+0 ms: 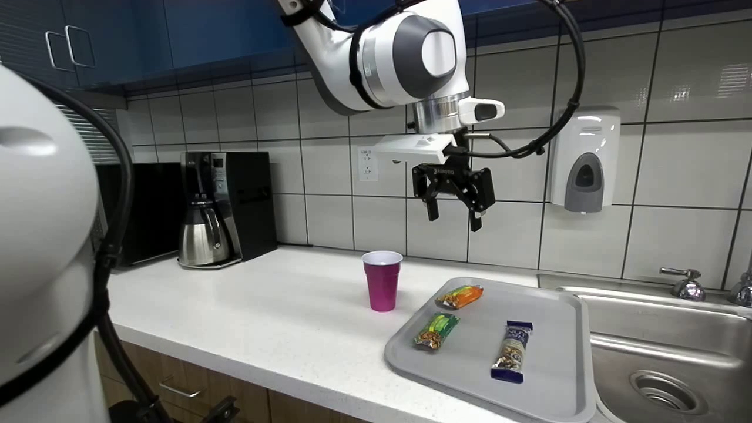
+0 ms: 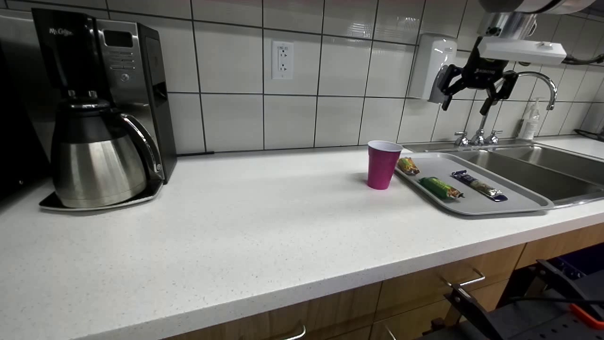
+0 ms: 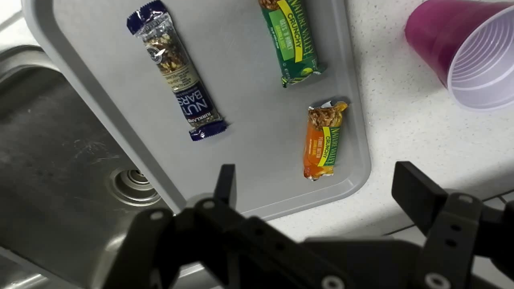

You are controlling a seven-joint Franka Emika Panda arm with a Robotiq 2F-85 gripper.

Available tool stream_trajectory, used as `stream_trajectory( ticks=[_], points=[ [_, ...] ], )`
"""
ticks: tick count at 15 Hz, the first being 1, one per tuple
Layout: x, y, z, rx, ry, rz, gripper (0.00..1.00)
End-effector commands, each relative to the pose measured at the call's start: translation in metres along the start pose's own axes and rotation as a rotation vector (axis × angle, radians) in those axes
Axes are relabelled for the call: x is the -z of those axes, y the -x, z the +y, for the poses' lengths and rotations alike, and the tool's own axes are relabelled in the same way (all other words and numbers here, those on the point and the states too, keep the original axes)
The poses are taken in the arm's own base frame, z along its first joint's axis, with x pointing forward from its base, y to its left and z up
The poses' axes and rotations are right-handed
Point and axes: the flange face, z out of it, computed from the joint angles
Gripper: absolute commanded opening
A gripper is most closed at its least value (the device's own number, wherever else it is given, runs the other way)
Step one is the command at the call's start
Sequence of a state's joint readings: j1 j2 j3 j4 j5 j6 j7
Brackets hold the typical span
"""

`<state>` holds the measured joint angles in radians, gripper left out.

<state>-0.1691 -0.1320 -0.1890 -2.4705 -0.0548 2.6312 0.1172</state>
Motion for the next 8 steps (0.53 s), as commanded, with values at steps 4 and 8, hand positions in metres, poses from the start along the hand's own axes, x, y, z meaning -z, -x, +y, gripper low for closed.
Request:
stream_trajectory(
  ticks=[4, 8],
  points=[
    [-0.03, -0.027, -0.012, -0.069, 0.058, -0.017, 1.0],
    [-0.051, -0.036, -0.017, -0.093, 0.069, -0.04, 1.0]
  ],
)
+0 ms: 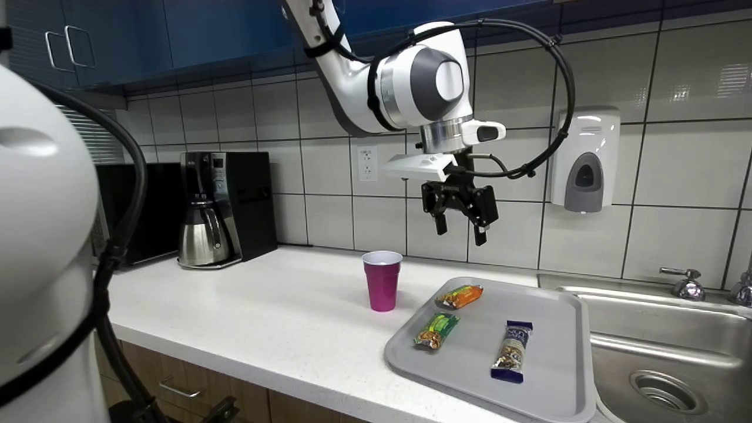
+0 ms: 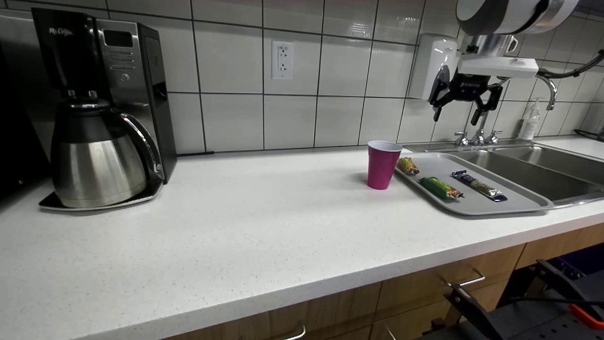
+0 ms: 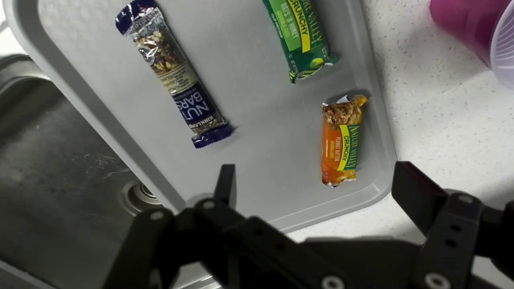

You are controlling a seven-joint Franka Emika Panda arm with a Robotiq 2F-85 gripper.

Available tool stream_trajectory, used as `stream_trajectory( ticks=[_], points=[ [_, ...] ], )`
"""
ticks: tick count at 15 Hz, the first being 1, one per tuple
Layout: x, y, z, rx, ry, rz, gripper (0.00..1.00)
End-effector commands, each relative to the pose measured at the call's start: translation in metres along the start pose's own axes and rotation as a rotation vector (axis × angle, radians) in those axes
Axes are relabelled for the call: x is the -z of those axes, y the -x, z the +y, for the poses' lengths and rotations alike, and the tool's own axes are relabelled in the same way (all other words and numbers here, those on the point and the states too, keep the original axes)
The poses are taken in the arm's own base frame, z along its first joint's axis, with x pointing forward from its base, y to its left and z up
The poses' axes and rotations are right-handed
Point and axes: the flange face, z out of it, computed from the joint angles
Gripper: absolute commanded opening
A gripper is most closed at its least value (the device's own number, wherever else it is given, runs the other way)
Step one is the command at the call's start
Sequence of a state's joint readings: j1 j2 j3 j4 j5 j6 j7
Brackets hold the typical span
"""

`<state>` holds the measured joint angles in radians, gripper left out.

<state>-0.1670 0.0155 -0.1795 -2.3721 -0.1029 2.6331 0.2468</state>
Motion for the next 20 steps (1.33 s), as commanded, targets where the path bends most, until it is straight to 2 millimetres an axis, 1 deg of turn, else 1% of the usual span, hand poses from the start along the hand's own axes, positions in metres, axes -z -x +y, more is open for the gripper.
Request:
stream_trajectory(
  ticks=[1, 12, 20],
  points=[
    [-0.017, -0.015, -0.011, -0.027, 0.018, -0.01, 1.0],
    [-0.073, -0.032, -0.033, -0.028, 0.048, -0.071, 1.0],
    [-0.1, -0.049, -0.049, -0.022, 0.068, -0.086, 1.0]
  ],
)
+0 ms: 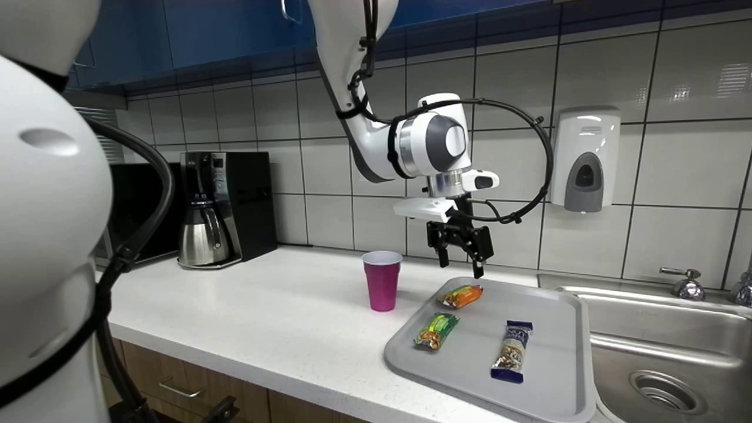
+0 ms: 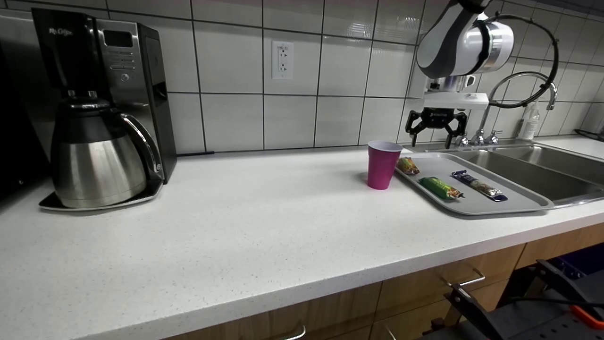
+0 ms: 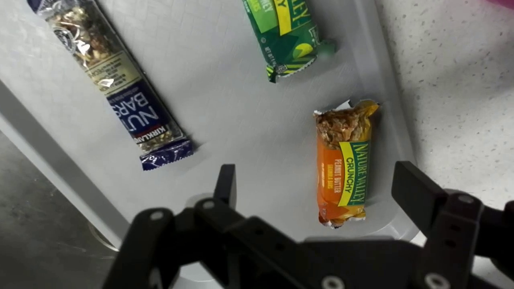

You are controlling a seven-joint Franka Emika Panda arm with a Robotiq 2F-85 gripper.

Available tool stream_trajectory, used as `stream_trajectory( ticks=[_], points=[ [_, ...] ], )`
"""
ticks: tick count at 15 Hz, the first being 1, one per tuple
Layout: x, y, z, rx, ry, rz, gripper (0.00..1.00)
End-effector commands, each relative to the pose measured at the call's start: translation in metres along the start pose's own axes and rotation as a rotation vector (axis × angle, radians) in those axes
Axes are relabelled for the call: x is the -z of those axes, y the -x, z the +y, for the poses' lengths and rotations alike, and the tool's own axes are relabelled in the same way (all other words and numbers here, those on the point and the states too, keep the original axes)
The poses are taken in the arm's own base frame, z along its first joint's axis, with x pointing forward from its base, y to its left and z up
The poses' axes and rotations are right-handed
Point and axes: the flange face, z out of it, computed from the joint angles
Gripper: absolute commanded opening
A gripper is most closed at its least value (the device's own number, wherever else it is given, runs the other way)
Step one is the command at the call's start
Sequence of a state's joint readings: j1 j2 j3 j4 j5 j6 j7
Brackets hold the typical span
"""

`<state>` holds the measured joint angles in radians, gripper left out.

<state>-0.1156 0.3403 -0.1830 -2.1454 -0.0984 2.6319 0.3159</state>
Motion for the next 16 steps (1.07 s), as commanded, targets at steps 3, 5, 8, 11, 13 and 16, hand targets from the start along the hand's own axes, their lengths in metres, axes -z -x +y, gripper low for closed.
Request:
stream_trajectory(
  ticks=[3, 5, 8, 11, 13, 16],
  points=[
    [-0.013, -0.021, -0.017, -0.017, 0.016, -0.009, 1.0],
    [-0.018, -0.024, -0.021, -0.018, 0.019, -0.013, 1.0],
    [-0.021, -0.018, -0.019, 0.003, 0.008, -0.002, 1.0],
    [-0.024, -0.022, -0.021, -0.001, 0.006, -0.002, 1.0],
    [-0.023, -0.022, -0.021, -0.002, 0.007, -0.001, 1.0],
    [-0.023, -0.023, -0.021, -0.002, 0.007, -0.002, 1.0]
  ],
)
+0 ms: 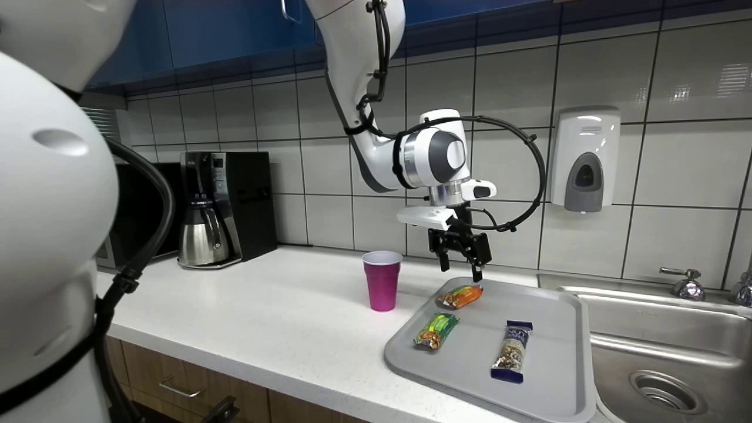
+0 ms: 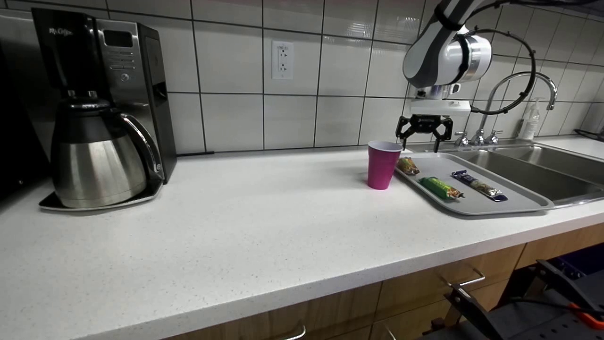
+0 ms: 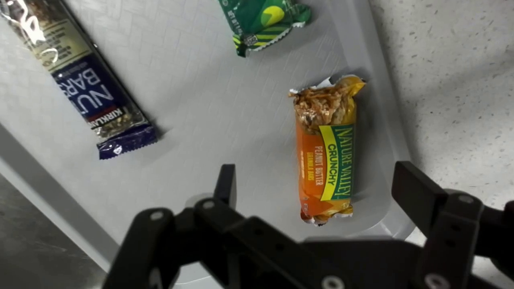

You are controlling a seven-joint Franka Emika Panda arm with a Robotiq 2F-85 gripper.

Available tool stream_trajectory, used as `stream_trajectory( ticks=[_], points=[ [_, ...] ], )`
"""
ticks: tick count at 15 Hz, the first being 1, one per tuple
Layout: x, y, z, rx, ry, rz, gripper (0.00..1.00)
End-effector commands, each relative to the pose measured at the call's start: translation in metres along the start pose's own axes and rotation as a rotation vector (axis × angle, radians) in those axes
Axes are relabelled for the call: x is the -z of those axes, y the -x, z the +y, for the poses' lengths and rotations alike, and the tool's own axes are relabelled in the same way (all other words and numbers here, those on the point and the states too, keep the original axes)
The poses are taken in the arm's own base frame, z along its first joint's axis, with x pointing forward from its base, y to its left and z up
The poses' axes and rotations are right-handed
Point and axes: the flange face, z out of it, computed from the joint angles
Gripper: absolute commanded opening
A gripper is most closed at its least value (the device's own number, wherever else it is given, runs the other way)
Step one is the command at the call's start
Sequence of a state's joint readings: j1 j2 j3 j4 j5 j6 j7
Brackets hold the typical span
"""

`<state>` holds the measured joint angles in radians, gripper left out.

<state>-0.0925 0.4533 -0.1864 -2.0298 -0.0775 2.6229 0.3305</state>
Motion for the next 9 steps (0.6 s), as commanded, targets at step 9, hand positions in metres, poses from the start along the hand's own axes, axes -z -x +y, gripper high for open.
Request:
stream_trajectory(
  ticks=[9],
  points=[
    [-0.0049, -0.0011, -0.001, 0.008, 0.016, -0.004, 1.0]
  ],
)
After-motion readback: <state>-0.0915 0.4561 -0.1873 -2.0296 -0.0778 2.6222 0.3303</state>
